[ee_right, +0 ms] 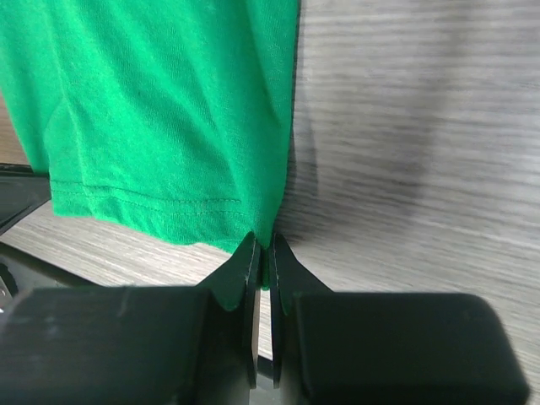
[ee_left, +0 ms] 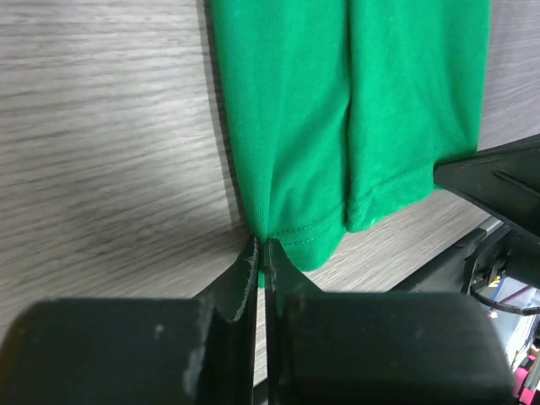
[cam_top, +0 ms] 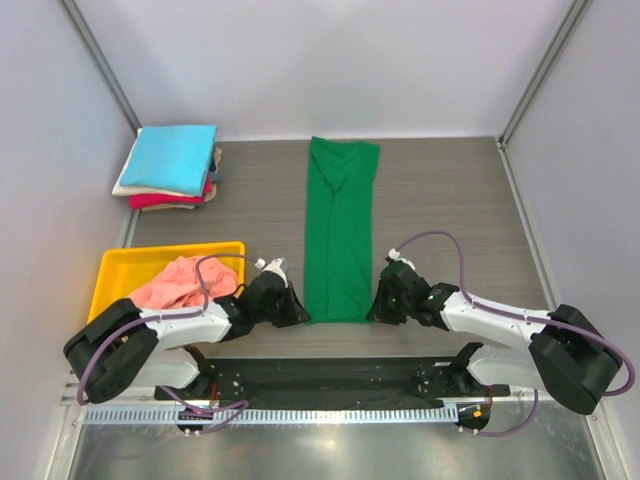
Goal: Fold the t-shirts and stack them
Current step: Fold the tshirt
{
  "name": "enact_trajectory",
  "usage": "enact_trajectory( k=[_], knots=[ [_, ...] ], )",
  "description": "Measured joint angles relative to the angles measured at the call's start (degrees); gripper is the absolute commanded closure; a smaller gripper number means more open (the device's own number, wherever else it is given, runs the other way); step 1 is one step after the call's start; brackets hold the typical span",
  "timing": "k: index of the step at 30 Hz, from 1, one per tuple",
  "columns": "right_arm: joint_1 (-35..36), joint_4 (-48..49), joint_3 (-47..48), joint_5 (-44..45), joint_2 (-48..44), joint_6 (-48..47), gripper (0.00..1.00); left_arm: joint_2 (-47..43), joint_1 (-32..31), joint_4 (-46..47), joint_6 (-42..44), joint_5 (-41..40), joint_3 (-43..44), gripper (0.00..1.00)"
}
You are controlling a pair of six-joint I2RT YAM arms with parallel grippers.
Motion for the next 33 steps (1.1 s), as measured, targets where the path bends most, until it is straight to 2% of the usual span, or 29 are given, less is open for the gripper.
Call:
enact_trajectory(
  k=[3, 9, 14, 18, 21, 26, 33],
  knots=[
    [0.0, -0.8, -1.1, -0.6, -2.0, 0.6, 0.99, -2.4, -1.1, -3.2, -0.7, -0.5, 0.1, 1.0],
    [0.2, -8.9, -0.9, -1.1, -10.3, 2.8, 0.99, -15.3, -3.9, -18.7, -0.8, -3.3, 5.2, 1.0],
    [0.2, -17.7, 9.7, 1.8, -10.4, 2.8, 0.99, -18.6, -3.7, -28.6, 1.3, -8.2, 15.5, 1.0],
    [-1.6, -20.7, 21.7, 4.9, -4.6, -0.6, 0.99, -14.9, -0.9, -33.4, 5.1, -10.2, 22.9, 1.0],
    [-6.1, -21.4, 28.6, 5.9, 0.7, -4.3, 0.99, -10.5, 3.0, -34.7, 8.2, -10.7, 27.3, 1.0],
    [-11.9, -22.5, 37.0, 6.5, 10.6, -10.6, 0.99, -1.7, 9.6, -34.6, 12.9, -9.3, 35.2, 1.0],
    [-15.4, -22.6, 47.6, 7.0, 23.0, -16.9, 0.99, 14.4, 16.7, -33.7, 17.7, -5.5, 48.7, 1.0]
  ],
)
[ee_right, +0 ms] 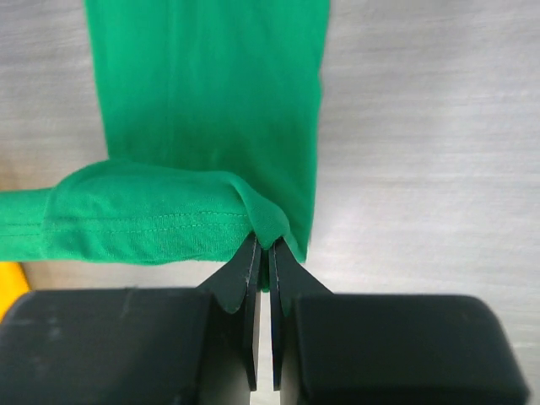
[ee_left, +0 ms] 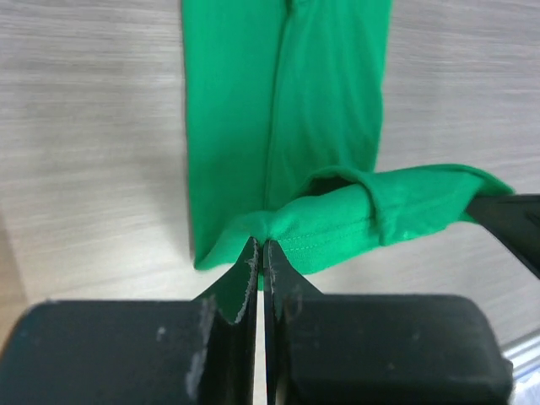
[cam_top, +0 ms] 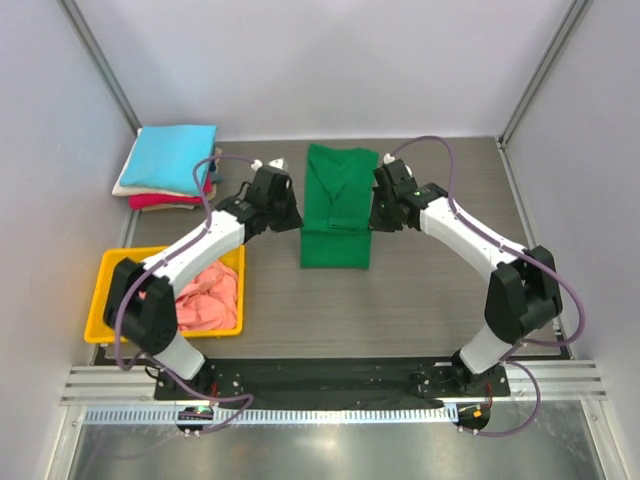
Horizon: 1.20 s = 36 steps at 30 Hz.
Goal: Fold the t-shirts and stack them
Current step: Fold the tshirt
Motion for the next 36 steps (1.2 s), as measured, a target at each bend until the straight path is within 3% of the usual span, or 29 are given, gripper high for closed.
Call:
enact_trajectory(
  k=[11, 23, 25, 26, 28, 32, 33, 36],
  knots=[
    [-4.4, -0.3, 11.2, -1.4, 14.3, -3.1, 0.99, 22.0, 6.3, 0.6, 2.8, 8.2, 16.5, 1.0],
    [-6.9, -1.1, 20.5, -4.6, 26.0, -5.2, 0.98, 30.4, 8.2, -1.8, 3.7, 10.7, 24.3, 0.99],
    [-7.6, -1.4, 22.1, -5.2, 27.7, -5.6, 0.86, 31.0, 8.6, -2.1, 4.0, 11.0, 24.7, 0.97],
    [-8.0, -2.0, 23.2, -5.6, 28.7, -5.6, 0.7, 31.6, 8.8, -2.7, 4.1, 11.1, 25.2, 0.93],
    [-8.7, -2.8, 25.7, -6.1, 30.7, -6.0, 0.54, 33.1, 9.2, -3.8, 4.2, 11.3, 27.1, 0.87],
    [-10.8, -4.5, 33.9, -8.3, 35.8, -7.7, 0.49, 39.3, 10.6, -7.8, 4.4, 11.7, 36.7, 0.7],
    [-11.6, -4.8, 37.2, -9.3, 37.6, -8.1, 0.5, 41.5, 11.1, -9.0, 4.3, 12.2, 40.5, 0.58],
    [-14.2, -7.7, 49.7, -11.2, 43.1, -8.5, 0.49, 47.0, 12.6, -11.6, 4.5, 14.2, 50.9, 0.38]
  ],
)
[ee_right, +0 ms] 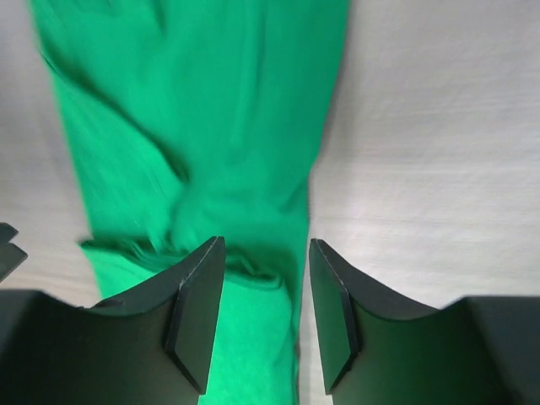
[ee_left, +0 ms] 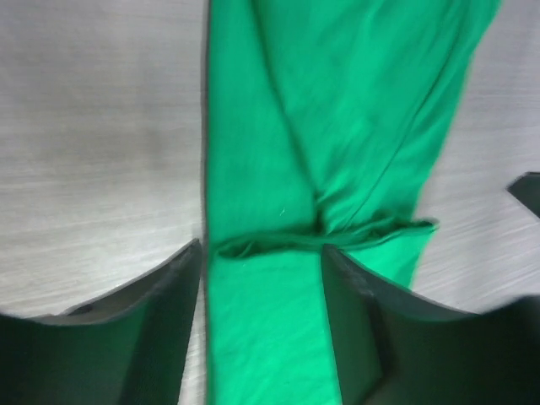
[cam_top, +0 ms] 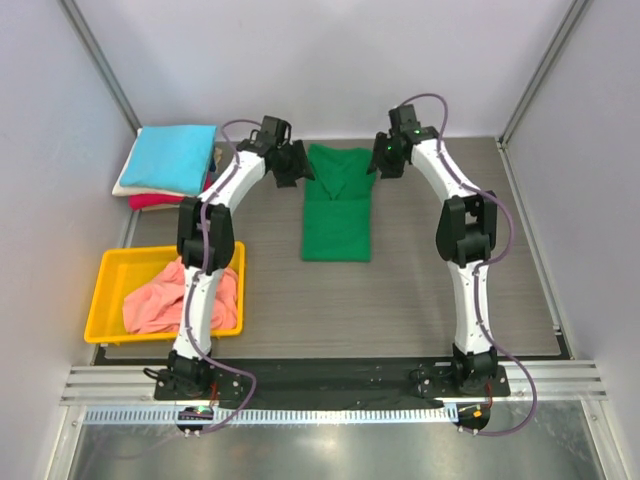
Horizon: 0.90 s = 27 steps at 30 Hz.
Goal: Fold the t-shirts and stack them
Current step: Fold the tshirt
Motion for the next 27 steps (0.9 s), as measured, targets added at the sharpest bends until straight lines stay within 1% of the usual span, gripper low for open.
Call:
enact_trajectory(
  k=[2, 3, 5, 6, 8, 11, 13, 16, 18, 21, 24, 27],
  knots=[
    [-1.2, -0.4, 3.6, -0.4, 0.5, -0.2, 0.49, 1.6, 0.6, -2.0, 0.5, 0.6, 4.8, 0.35],
    [-1.7, -0.5, 3.7, -0.5, -0.3, -0.3, 0.49, 1.6, 0.8, -2.7, 0.8, 0.6, 5.9, 0.35],
    [-2.5, 0.2, -0.1, -0.5, -4.3, -0.5, 0.48, 0.0, 1.2, -2.8, 1.3, 0.7, 5.9, 0.35],
    [-2.5, 0.4, -2.8, -0.5, -6.4, -0.6, 0.48, -1.4, 1.3, -2.8, 1.4, 0.8, 4.6, 0.35],
    [-1.8, 3.2, -12.0, -1.3, -13.0, -0.6, 0.48, -5.7, 1.4, -0.6, 1.4, 1.2, -1.2, 0.36],
    [1.0, 6.3, -25.6, -3.3, -22.0, 0.0, 0.46, -14.5, 1.2, 1.9, 0.9, 2.1, -14.1, 0.37],
    [2.8, 8.9, -33.5, -4.9, -26.1, 0.5, 0.45, -20.0, 0.9, 4.2, 0.0, 2.6, -22.7, 0.37],
    [4.5, 11.9, -43.0, -8.1, -29.2, 1.2, 0.42, -27.3, 0.3, 9.4, -1.0, 3.1, -35.5, 0.38],
    [4.3, 13.0, -48.2, -10.1, -29.9, 1.6, 0.41, -30.7, -0.5, 11.6, -1.8, 3.1, -42.3, 0.38],
    [3.7, 15.6, -55.0, -12.2, -30.1, 2.0, 0.41, -33.4, -2.3, 15.2, -2.6, 3.1, -49.5, 0.38],
    [3.3, 17.4, -59.2, -13.3, -30.2, 2.4, 0.41, -34.8, -3.9, 18.4, -3.3, 3.2, -54.2, 0.38],
    [3.1, 20.6, -61.0, -14.9, -30.7, 3.3, 0.41, -35.6, -4.8, 21.4, -4.0, 3.5, -57.6, 0.38]
  ],
)
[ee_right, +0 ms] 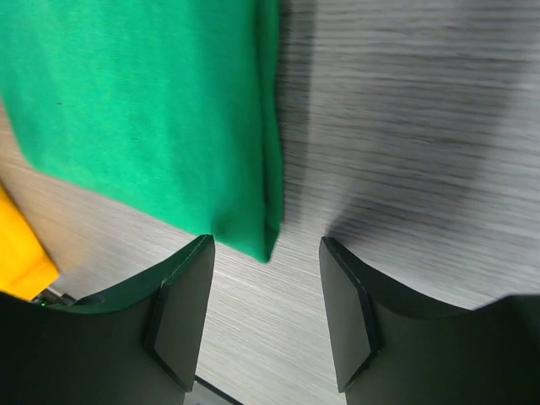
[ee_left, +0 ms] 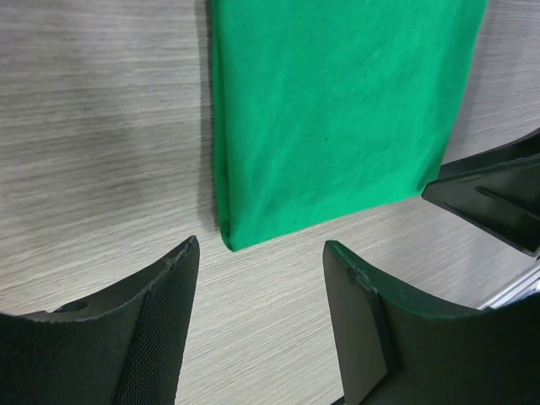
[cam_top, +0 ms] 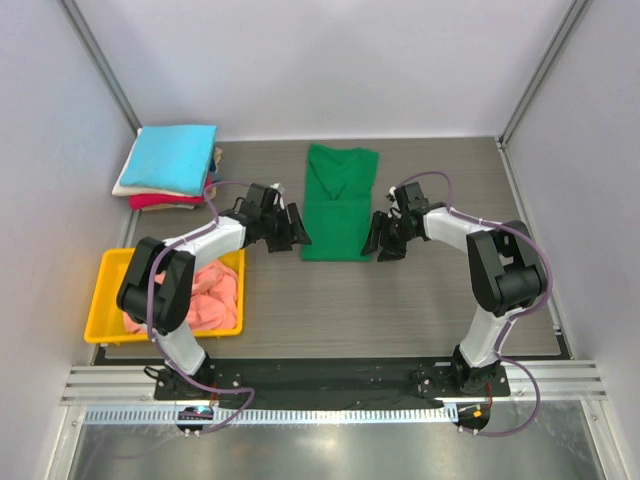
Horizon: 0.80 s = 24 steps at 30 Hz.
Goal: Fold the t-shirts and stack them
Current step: Fold the tshirt
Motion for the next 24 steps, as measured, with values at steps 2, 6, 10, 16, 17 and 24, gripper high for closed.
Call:
enact_trajectory(
  k=[2, 6, 10, 16, 17, 24],
  knots=[
    [0.0, 1.8, -0.8, -1.0, -0.1, 0.2, 0.42, -0.3, 0.0, 1.8, -0.7, 0.1, -1.8, 0.39],
    [0.0, 4.5, -1.9, -1.9, -0.1, 0.5, 0.53, -0.4, 0.0, 4.4, -1.9, 0.1, -4.6, 0.39],
    [0.1, 6.3, -3.2, -2.4, -0.1, 0.3, 0.7, -0.9, 0.0, 6.2, -2.6, 0.1, -7.6, 0.39],
    [0.1, 7.4, -4.6, -3.4, 0.2, 0.0, 0.88, -1.6, 0.0, 10.1, -3.5, 0.9, -11.6, 0.41],
    [0.1, 7.5, -4.7, -3.5, 0.3, 0.0, 0.89, -1.5, 0.0, 11.1, -3.8, 1.2, -12.0, 0.42],
    [0.1, 8.0, -4.8, -4.0, 0.5, 0.0, 0.94, 0.3, -0.1, 19.1, -7.0, 3.8, -14.2, 0.49]
  ],
)
